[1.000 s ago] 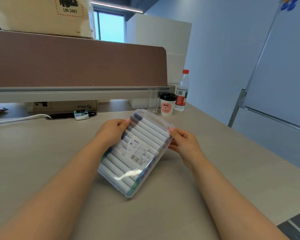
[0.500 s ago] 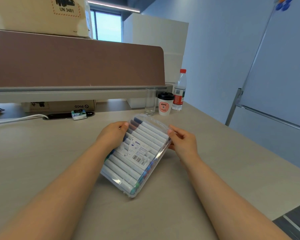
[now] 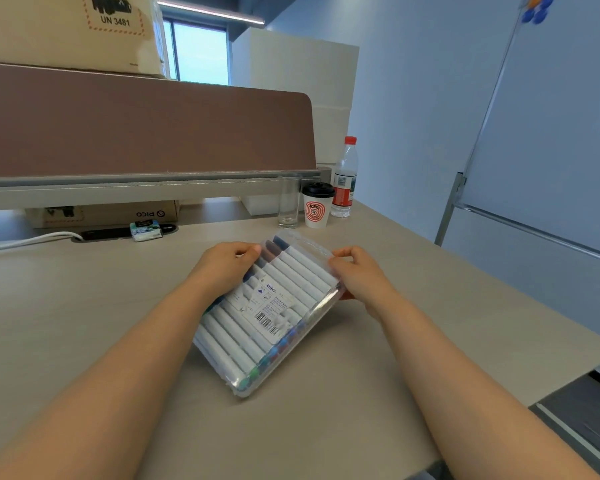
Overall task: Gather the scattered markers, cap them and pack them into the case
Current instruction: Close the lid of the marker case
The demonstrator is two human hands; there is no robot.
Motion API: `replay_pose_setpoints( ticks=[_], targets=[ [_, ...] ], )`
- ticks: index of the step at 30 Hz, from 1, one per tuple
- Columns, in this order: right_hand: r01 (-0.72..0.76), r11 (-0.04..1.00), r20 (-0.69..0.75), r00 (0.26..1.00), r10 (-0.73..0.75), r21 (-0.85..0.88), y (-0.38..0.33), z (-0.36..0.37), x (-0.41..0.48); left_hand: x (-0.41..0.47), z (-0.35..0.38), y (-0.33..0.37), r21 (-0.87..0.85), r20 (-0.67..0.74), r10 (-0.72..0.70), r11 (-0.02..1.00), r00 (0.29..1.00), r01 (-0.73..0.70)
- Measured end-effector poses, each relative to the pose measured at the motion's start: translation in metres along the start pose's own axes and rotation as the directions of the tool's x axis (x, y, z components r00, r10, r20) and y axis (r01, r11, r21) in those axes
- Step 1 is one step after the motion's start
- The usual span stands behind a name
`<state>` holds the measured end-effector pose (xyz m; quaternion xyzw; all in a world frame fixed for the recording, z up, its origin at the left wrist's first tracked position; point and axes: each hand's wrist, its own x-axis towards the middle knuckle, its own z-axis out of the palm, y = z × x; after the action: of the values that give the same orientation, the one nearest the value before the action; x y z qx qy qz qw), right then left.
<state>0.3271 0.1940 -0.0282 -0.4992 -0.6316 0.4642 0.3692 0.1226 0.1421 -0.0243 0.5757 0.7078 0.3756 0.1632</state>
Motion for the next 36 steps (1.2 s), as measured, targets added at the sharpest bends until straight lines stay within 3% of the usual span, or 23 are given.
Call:
replay_pose_setpoints(
  ticks=[2,4,9,11,14,17,20,23,30,36],
  targets=[
    [0.020,0.972,0.107,0.994,0.006,-0.234,-0.007,-0.012,-0.007,-0.004,0.004,0.009,0.062,0.038,0.070,0.995,0.997,-0.072],
    [0.053,0.937,0.132,0.991,-0.007,-0.345,-0.007,-0.024,-0.014,-0.007,0.011,0.019,0.175,0.057,0.139,0.974,0.989,-0.147],
    [0.023,0.941,-0.051,0.998,-0.043,-0.338,0.009,-0.064,-0.035,-0.022,0.025,0.042,0.429,-0.107,0.217,0.891,0.970,-0.152],
    [-0.004,0.958,-0.155,0.987,-0.042,-0.285,0.020,-0.087,-0.044,-0.025,0.031,0.046,0.421,-0.133,0.194,0.899,0.972,-0.122],
    [-0.030,0.981,-0.313,0.949,-0.033,-0.193,0.035,-0.124,-0.058,-0.030,0.048,0.059,0.305,-0.022,0.023,0.952,1.000,-0.015],
    [-0.020,0.986,-0.418,0.907,-0.052,-0.167,0.044,-0.161,-0.074,-0.033,0.078,0.090,-0.101,0.173,-0.100,0.988,0.980,0.119],
    [-0.054,0.974,-0.513,0.855,-0.069,-0.220,0.054,-0.205,-0.096,-0.035,0.114,0.130,-0.365,0.299,-0.052,0.916,0.953,0.165],
    [-0.082,0.974,-0.613,0.788,-0.066,-0.209,0.069,-0.248,-0.117,-0.036,0.154,0.168,-0.524,0.328,0.024,0.836,0.944,0.161],
    [-0.167,0.981,-0.792,0.610,0.022,-0.102,0.106,-0.338,-0.147,-0.037,0.251,0.249,-0.554,0.397,0.182,0.829,0.900,0.077],
    [-0.170,0.983,-0.861,0.508,0.031,-0.065,0.139,-0.398,-0.140,-0.023,0.325,0.298,-0.553,0.479,0.314,0.833,0.820,0.004]
  ],
)
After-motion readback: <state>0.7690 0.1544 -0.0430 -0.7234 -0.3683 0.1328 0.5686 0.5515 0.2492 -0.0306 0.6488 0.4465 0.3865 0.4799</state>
